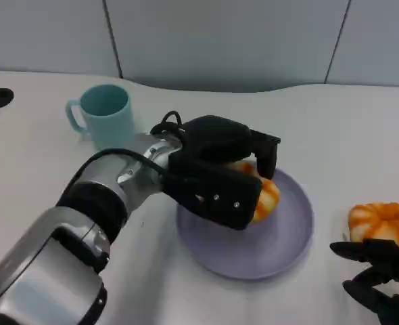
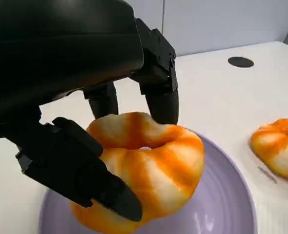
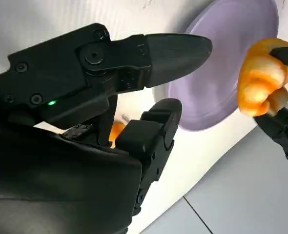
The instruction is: Grasp the bread from the table and place it into the plate.
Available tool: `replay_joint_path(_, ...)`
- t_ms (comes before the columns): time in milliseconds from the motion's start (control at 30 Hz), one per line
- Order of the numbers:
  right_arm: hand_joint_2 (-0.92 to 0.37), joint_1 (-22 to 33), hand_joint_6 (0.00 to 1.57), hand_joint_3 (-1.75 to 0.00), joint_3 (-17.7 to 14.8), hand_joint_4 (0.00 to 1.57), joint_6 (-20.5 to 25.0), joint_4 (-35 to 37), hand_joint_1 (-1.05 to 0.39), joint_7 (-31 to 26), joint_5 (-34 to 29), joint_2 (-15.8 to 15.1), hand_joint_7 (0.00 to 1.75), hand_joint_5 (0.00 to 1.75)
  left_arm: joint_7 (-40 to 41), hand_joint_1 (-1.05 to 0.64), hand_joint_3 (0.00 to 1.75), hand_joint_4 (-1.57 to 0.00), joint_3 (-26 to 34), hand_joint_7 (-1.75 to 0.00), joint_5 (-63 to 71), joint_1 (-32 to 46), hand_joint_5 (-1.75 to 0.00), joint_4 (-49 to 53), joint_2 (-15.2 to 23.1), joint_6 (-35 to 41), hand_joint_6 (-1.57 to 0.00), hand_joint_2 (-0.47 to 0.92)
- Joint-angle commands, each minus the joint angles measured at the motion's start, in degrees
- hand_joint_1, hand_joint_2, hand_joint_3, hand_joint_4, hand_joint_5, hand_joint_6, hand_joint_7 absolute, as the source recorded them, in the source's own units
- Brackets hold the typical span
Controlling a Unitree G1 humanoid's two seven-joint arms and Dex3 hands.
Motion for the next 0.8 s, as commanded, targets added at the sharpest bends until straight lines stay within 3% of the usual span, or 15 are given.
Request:
replay_joint_path(33, -0.92, 0.2, 0.81, -0.31, -0.2, 0.67, -0.3, -0.4, -0.25, 0.2, 0.4, -0.5, 0.01, 0.91, -5.9, -0.67, 0.0, -0.25, 0.3, -0.08, -1.1, -2.9, -0.47, 0.9, 1.2, -2.1, -0.48, 0.78)
replay_joint_path(233, -0.92, 0.1, 0.81, -0.31, -0.3, 0.66, -0.4, 0.0, -0.26, 0.2, 0.4, -0.6, 0.01, 0.91, -10.5, -0.83, 0.01, -0.12, 0.9, 0.0, -2.5, -3.5, -0.29, 0.2, 1.7, -2.8, -0.31, 0.81)
replay_joint_path(533, -0.92, 0.3, 0.81, -0.32, -0.6, 0.64, -2.1, 0.7, -0.26, 0.1, 0.7, -0.8, 0.01, 0.92, -16.3, -0.84, 0.0, -0.11, 3.5, 0.0, -5.7, -2.7, -0.25, -3.3, 3.3, -2.5, -0.3, 0.8)
replay_joint_path(800, -0.92, 0.7, 0.8, -0.34, -0.9, 0.59, -1.8, 0.2, -0.27, 0.3, 0.6, -1.0, 0.01, 0.85, -22.8, -0.74, 0.01, -0.08, 12.2, -0.01, -16.4, 4.0, -0.22, -14.6, 12.8, -1.8, -0.26, 0.83)
